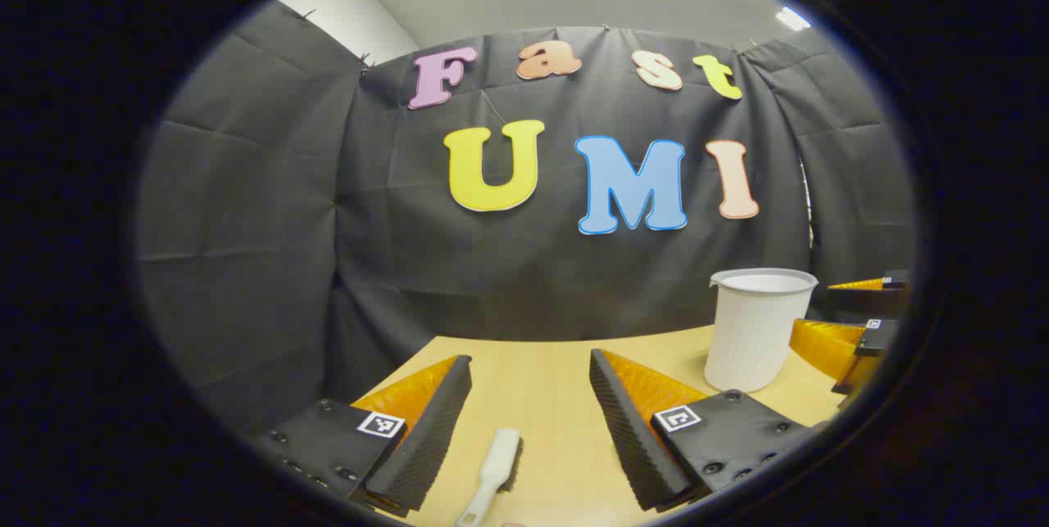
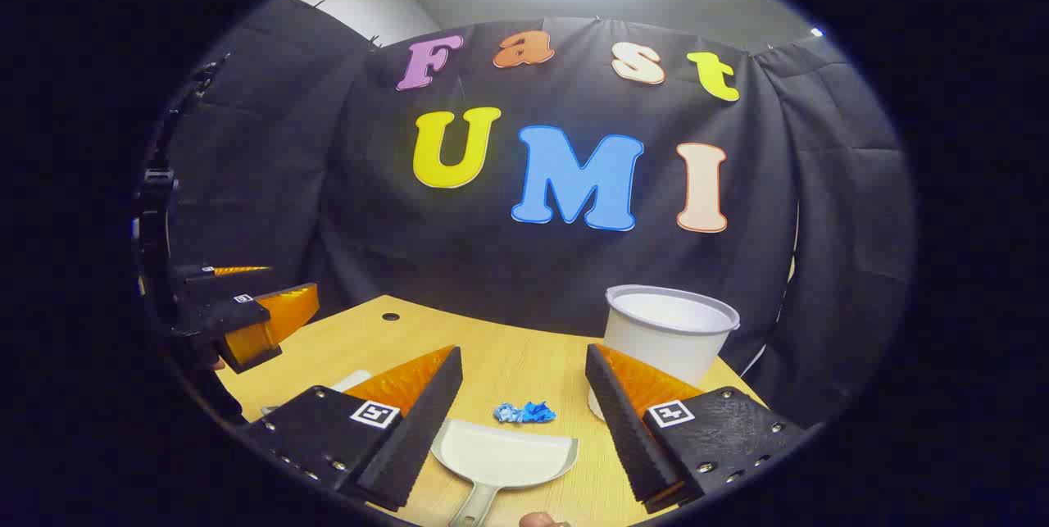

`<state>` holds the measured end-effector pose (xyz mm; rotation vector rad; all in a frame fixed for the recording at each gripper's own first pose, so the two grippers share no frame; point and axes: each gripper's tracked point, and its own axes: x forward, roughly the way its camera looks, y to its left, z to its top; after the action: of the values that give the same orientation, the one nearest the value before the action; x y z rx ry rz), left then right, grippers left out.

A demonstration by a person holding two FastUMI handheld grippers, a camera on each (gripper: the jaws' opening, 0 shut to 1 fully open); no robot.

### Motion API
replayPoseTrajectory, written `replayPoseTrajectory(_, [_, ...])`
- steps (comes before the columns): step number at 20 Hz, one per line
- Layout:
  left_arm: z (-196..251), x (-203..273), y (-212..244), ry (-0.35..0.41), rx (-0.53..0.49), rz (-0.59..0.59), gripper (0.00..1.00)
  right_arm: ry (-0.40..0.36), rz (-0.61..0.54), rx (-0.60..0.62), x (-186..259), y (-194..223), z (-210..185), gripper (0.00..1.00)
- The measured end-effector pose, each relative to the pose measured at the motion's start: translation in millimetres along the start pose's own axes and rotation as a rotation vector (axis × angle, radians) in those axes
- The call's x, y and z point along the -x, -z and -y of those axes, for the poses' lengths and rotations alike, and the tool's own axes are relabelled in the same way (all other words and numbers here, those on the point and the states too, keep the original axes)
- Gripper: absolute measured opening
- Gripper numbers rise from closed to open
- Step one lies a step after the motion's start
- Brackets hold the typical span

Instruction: Pick up the small broom and dustpan from the desktop, sweep the trash into the dustpan with the broom, and then empty the trash into the garbage bin.

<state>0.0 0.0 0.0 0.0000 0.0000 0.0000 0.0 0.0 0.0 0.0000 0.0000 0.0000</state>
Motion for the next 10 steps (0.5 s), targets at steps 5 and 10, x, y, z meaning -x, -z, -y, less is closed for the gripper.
replayPoseTrajectory(5, [-11, -31, 6, 0.074, -0.016, -0.022, 0.99, 0.131, -0.041, -0.033, -9, 11, 7, 0.94])
replayPoseTrajectory(10, [-13, -47, 6, 0.111, -0.022, -0.020, 0.92, 0.182, -0.070, -0.041, -16, 18, 10, 0.94])
